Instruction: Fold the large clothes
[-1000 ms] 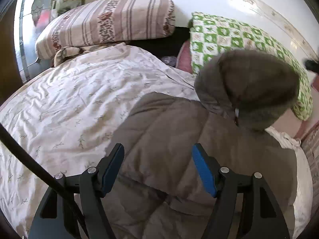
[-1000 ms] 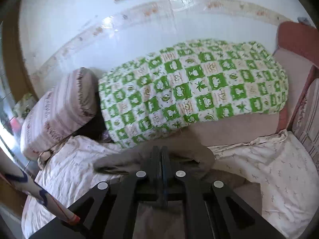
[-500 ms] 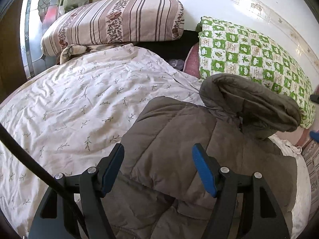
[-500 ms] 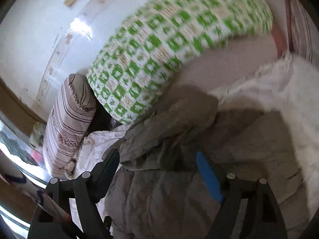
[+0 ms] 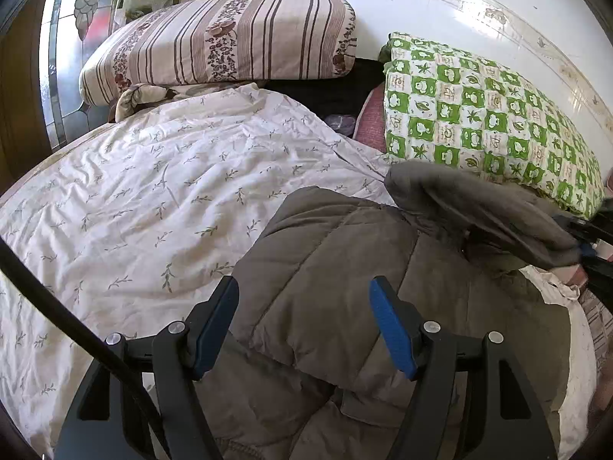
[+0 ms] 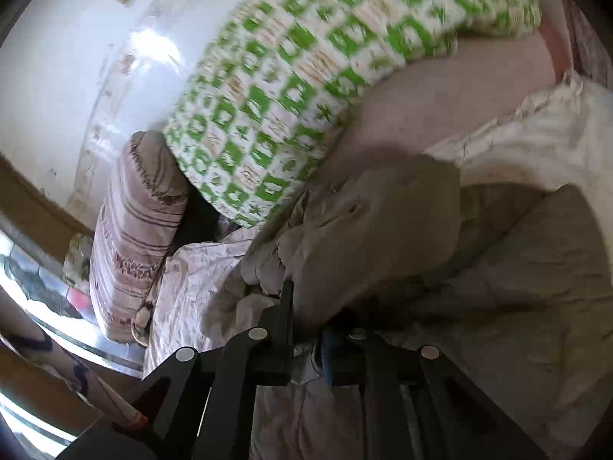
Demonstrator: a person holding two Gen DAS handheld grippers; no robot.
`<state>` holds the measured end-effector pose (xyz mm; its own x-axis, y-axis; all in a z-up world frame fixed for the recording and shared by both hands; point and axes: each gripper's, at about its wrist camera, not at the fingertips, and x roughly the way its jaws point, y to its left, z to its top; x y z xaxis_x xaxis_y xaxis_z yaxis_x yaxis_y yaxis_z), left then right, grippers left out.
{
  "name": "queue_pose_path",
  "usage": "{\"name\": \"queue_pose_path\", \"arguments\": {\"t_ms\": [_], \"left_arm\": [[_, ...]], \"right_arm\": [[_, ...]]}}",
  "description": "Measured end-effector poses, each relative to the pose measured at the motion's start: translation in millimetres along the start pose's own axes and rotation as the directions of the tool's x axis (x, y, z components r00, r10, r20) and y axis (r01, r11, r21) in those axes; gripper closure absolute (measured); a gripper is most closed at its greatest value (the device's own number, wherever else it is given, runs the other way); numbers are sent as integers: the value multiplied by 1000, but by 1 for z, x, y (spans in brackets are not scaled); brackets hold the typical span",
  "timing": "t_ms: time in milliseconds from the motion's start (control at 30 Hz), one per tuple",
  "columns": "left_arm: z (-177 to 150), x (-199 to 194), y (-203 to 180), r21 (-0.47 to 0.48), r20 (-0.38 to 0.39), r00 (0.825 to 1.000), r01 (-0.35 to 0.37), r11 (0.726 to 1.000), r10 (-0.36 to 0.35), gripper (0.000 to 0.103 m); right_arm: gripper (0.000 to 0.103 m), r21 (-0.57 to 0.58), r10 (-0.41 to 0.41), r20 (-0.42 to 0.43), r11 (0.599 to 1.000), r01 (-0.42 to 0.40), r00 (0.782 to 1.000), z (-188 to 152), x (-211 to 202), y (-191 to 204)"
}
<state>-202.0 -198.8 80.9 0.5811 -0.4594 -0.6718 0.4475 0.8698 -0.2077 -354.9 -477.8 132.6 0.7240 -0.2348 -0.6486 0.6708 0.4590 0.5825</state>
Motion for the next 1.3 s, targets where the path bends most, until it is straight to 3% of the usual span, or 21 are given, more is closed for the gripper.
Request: {"name": "queue_pose_path", "arguments": {"t_ms": [233, 400, 533, 633, 767, 900, 967, 1067, 1133, 1300], "left_arm": [[5, -14, 6, -18, 71, 997, -22, 1000, 23, 33], [9, -32, 8, -39, 143, 989, 41, 998, -35, 33], [9, -42, -1, -13, 170, 979, 116, 993, -112, 33], [2, -37, -20, 59, 115, 970, 207, 977, -212, 33], [-13, -14, -46, 139, -14, 958, 286, 948, -287, 33], [-27, 10, -64, 194, -87, 963, 269, 943, -257, 33], [-31, 14, -70, 221, -85, 967, 252, 942, -239, 33], [-38, 21, -81, 306, -81, 986, 162, 938, -144, 27], [-44, 28, -82, 334, -92, 992, 107, 936, -81, 22], [-44, 29, -75, 326, -99, 993, 98, 940, -70, 21]], "right_arm": [[92, -21, 68, 19, 997, -68, 997, -25, -53, 5], [93, -27, 93, 27, 995, -92, 995, -63, -80, 0], [93, -78, 43, 20, 996, -41, 999, -104, -88, -12], [93, -69, -17, -30, 997, 15, 999, -124, -68, -36], [93, -4, -40, -90, 999, 40, 995, -134, -40, -70], [93, -12, -57, -96, 998, 56, 994, -137, -29, -84], [93, -31, -64, -100, 998, 62, 993, -135, -24, -87], [92, -25, -52, -103, 998, 49, 993, -135, -20, -94], [88, -30, -45, -107, 999, 42, 993, -135, -20, -95], [72, -80, -95, -101, 993, 87, 990, -128, -44, -82]]}}
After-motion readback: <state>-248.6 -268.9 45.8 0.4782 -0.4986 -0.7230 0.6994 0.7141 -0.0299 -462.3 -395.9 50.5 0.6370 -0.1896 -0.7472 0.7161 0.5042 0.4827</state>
